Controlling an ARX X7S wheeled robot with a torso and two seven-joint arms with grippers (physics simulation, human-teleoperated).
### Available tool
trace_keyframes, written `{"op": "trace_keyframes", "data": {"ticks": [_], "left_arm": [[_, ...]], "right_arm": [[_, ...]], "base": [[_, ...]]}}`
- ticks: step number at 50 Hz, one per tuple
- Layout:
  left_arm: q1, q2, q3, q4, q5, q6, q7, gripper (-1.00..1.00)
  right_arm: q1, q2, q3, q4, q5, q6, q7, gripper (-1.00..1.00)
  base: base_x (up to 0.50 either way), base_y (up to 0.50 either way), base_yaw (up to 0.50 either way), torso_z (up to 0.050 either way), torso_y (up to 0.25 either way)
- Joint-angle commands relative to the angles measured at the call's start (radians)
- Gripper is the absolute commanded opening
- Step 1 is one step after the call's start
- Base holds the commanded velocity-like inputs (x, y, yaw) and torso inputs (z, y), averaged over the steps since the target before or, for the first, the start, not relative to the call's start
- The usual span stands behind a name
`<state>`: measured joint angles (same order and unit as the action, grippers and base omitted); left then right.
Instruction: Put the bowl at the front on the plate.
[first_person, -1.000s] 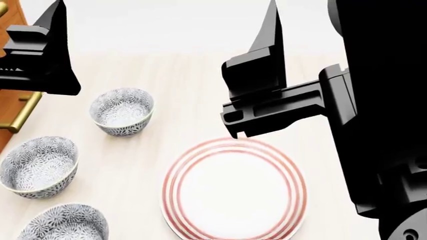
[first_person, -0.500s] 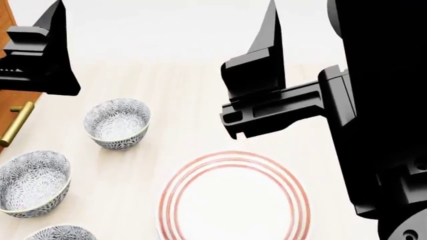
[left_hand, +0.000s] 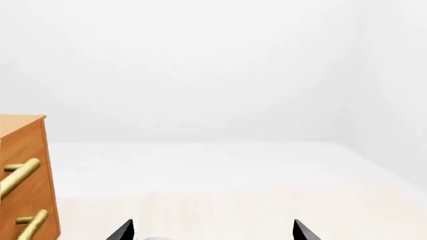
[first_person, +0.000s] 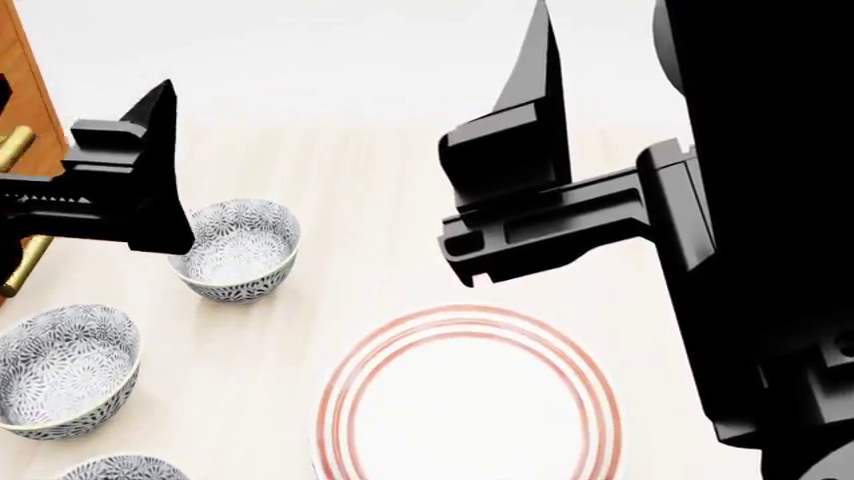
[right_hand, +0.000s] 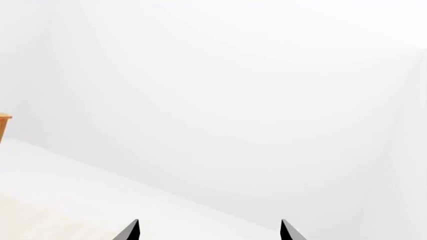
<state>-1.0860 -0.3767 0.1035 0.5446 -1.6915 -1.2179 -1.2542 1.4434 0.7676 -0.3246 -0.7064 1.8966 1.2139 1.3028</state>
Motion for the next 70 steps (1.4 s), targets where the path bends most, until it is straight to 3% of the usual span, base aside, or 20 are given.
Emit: {"op": "trace_keyframes", "data": {"ticks": [1,5,10,20,70], "left_arm": [[0.041,-0.008,0.038,-0.037,-0.097,0.009,-0.07,1.0],[0.058,-0.016,0.056,-0.055,-0.133,0.012,-0.087,1.0],[0.128,-0.02,0.05,-0.019,-0.056,0.007,-0.035,1.0],[0.125,-0.033,0.096,-0.065,-0.113,0.006,-0.087,1.0],[0.296,-0.081,0.25,-0.217,0.024,-0.043,0.022,1.0]], "right_arm": [[-0.006,0.012,0.0,-0.007,-0.006,-0.004,-0.011,1.0],[-0.003,0.009,-0.003,-0.012,-0.02,0.005,-0.026,1.0],[-0.003,0.008,-0.003,-0.01,-0.032,0.007,-0.038,1.0],[0.004,0.011,-0.011,-0.017,-0.035,0.006,-0.041,1.0],[-0.021,0.039,-0.022,-0.036,-0.051,-0.026,-0.047,1.0]], "base": [[0.0,0.0,0.0,0.0,0.0],[0.0,0.0,0.0,0.0,0.0],[0.0,0.0,0.0,0.0,0.0],[0.0,0.0,0.0,0.0,0.0],[0.0,0.0,0.0,0.0,0.0]]}}
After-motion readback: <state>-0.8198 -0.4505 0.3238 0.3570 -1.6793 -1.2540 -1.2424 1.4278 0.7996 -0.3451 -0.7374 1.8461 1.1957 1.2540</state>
